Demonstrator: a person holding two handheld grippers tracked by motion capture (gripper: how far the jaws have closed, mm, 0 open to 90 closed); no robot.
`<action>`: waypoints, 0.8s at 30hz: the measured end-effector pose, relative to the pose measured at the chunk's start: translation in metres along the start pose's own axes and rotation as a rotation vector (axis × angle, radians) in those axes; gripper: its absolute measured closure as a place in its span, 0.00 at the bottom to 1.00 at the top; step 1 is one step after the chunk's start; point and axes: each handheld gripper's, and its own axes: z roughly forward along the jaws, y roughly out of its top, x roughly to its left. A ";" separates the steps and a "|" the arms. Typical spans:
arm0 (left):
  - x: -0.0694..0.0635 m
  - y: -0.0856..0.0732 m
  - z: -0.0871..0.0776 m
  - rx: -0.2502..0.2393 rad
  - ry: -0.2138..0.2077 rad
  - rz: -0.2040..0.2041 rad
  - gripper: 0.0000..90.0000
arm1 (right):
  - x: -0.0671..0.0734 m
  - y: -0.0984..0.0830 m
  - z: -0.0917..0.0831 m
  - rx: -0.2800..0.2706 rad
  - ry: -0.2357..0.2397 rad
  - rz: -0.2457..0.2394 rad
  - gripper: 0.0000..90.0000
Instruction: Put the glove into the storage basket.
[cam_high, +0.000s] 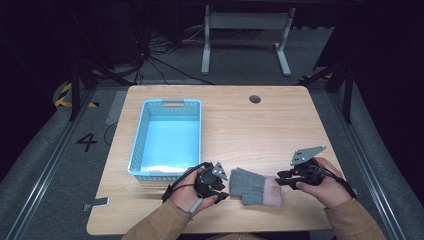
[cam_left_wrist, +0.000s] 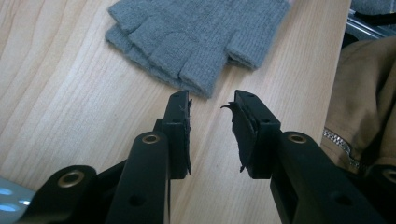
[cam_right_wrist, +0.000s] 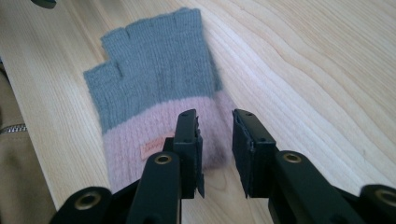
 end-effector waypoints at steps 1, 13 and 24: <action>0.001 0.000 0.001 0.003 0.001 -0.005 0.75 | -0.001 -0.001 -0.001 0.003 0.002 0.004 0.79; 0.001 -0.002 0.006 0.017 -0.010 -0.022 0.85 | -0.011 -0.015 0.004 0.101 -0.016 0.001 0.74; 0.001 -0.001 0.016 0.041 -0.025 -0.020 0.85 | -0.012 -0.019 0.012 0.146 0.011 0.014 0.72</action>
